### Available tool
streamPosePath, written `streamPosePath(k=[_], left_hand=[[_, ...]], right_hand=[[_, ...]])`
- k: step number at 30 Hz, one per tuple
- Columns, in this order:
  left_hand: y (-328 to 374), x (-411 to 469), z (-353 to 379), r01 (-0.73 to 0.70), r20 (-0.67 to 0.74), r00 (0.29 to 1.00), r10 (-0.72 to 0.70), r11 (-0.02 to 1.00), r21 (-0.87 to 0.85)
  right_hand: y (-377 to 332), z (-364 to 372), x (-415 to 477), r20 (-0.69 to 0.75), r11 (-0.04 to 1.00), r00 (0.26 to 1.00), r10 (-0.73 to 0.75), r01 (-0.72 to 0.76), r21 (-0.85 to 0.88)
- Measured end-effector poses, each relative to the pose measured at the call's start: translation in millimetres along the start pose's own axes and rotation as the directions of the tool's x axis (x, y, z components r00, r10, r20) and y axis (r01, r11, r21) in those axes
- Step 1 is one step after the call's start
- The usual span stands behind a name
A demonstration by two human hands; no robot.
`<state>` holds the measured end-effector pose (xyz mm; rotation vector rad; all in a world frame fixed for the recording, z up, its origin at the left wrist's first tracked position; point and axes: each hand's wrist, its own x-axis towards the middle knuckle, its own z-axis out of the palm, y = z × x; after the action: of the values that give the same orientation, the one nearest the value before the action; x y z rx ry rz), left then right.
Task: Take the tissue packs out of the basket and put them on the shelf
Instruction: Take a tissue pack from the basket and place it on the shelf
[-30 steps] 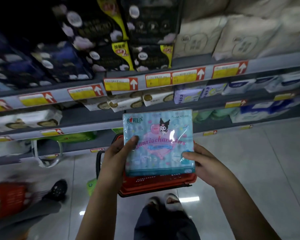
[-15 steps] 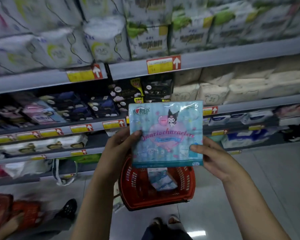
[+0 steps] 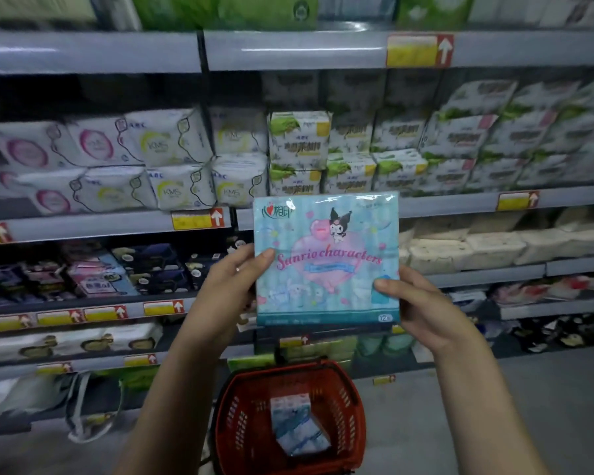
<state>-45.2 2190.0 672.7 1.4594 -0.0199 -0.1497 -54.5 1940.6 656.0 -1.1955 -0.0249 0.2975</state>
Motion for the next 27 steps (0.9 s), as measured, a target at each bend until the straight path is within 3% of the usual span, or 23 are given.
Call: streamPosePath(k=[11,27], left_hand=[[24,2,1,-0.042,0.006,0.999,0.042,0.999,-0.026],[22,10,-9,0.047,0.023,0.999,-0.044,0.989,-0.138]], right_hand=[[-17,14,-10,-0.079,0.994,0.992,-0.096,0.091,-0.06],[-13,35,-14,-0.118,0.986,0.982,-0.148,0.137,-0.096]])
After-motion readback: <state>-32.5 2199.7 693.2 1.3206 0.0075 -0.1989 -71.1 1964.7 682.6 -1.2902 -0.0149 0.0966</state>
